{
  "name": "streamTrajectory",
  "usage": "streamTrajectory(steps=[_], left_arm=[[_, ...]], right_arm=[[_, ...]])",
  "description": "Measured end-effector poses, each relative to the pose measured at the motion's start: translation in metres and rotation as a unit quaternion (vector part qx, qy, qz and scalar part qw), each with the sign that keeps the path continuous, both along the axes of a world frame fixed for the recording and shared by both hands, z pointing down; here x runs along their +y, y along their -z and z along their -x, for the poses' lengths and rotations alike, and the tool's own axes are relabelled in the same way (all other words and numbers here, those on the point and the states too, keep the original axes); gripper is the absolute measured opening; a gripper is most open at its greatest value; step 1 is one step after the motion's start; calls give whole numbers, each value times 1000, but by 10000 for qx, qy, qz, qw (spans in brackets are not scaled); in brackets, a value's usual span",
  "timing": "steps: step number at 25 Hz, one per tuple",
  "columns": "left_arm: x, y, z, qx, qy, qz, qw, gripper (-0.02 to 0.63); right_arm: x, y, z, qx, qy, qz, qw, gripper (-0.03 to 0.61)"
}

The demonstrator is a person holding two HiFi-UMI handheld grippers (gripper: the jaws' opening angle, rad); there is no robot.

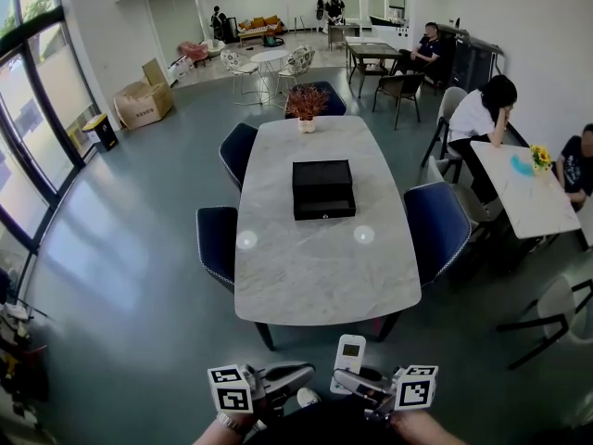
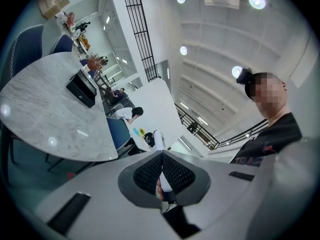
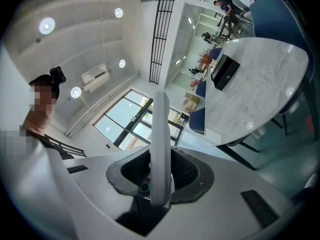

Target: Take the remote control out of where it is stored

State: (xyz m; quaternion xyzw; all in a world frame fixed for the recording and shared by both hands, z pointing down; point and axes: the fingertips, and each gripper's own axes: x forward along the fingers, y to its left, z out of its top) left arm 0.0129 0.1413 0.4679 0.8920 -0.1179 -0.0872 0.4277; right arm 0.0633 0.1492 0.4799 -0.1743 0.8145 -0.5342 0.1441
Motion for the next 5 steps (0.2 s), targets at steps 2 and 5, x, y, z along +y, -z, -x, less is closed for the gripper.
streamTrajectory(steps=[2,5], left_arm=[[1,2,3,11,24,-1,10000,3],[4,3,5,11,41,-5,10000,3]], right_arm=[[2,2,2,3,6,-11,10000,114],[3,3,3,148,13,-106,9998,114]])
